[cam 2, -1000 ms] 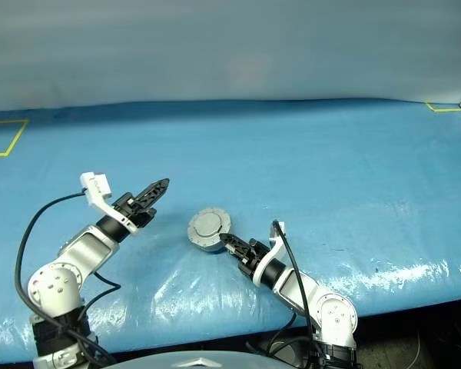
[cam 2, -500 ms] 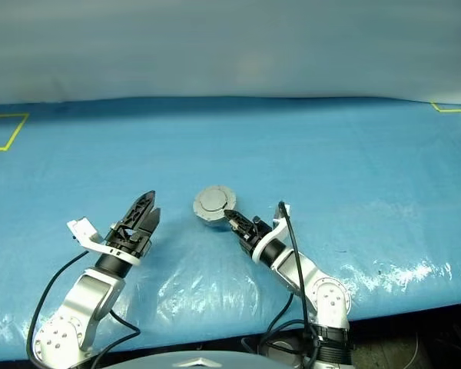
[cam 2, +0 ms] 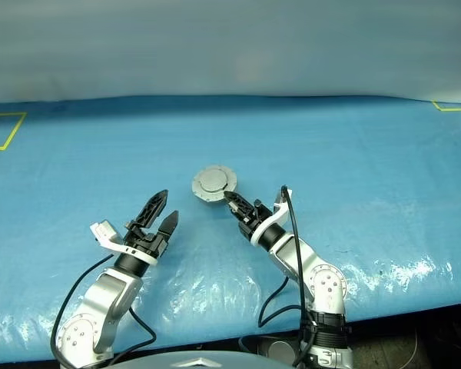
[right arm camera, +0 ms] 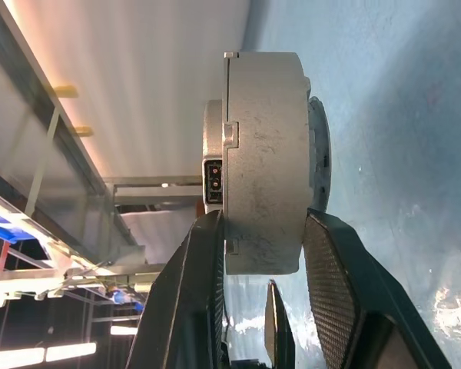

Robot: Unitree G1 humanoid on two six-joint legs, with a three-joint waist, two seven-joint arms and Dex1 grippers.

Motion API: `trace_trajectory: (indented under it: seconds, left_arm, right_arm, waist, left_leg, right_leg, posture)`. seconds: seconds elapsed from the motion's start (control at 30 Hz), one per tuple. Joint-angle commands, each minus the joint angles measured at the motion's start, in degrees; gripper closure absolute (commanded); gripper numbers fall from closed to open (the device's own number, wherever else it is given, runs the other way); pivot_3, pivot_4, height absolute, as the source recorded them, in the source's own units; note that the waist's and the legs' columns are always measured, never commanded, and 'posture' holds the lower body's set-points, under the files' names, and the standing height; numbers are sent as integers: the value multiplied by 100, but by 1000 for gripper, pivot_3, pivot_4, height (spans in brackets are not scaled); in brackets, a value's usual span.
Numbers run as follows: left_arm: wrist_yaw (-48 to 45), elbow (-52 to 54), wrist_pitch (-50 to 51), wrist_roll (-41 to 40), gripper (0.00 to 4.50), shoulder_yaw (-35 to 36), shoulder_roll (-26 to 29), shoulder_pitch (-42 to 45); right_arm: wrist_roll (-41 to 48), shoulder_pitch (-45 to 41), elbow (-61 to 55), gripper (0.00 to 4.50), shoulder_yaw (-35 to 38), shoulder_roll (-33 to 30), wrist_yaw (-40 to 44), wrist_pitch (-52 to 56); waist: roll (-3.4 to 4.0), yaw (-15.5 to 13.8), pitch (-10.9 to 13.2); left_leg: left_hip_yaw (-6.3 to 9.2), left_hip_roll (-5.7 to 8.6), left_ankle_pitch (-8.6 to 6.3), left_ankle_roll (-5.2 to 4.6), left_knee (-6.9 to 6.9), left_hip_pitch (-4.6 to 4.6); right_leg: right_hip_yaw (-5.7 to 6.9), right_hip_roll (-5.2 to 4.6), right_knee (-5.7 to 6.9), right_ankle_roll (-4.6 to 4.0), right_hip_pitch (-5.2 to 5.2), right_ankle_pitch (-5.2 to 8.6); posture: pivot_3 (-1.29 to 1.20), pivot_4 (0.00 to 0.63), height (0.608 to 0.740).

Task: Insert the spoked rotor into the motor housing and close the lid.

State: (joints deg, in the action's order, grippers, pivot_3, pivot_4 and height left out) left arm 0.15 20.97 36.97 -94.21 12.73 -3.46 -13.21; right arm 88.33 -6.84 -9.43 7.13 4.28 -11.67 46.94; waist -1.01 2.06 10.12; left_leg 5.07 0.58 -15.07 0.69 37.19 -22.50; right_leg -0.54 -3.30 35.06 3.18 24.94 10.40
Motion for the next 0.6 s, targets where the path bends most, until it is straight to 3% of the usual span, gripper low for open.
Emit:
trace_trajectory:
  seconds: [0.03,0.6]
  left_arm:
    - [-157,101,-15,-300,0,-188,-149,-115]
    - [-732,-234,-17,-108,0,-362,139,-70]
  right_arm:
    - [314,-243,-395,3345,-12,180,46,-183]
    - [891,18,-920,3345,-711,64,-280,-78]
  waist:
    - [1,2,0]
    - [5,5,-3]
  left_leg:
    - [-1,0,0,0,0,0]
    - [-4,-3,0,-1,12,2]
  right_leg:
    - [-1,0,0,0,0,-1]
    - [-5,7,4,-16,-3,-18]
  posture:
    - [0,150,740]
    - [0,150,740]
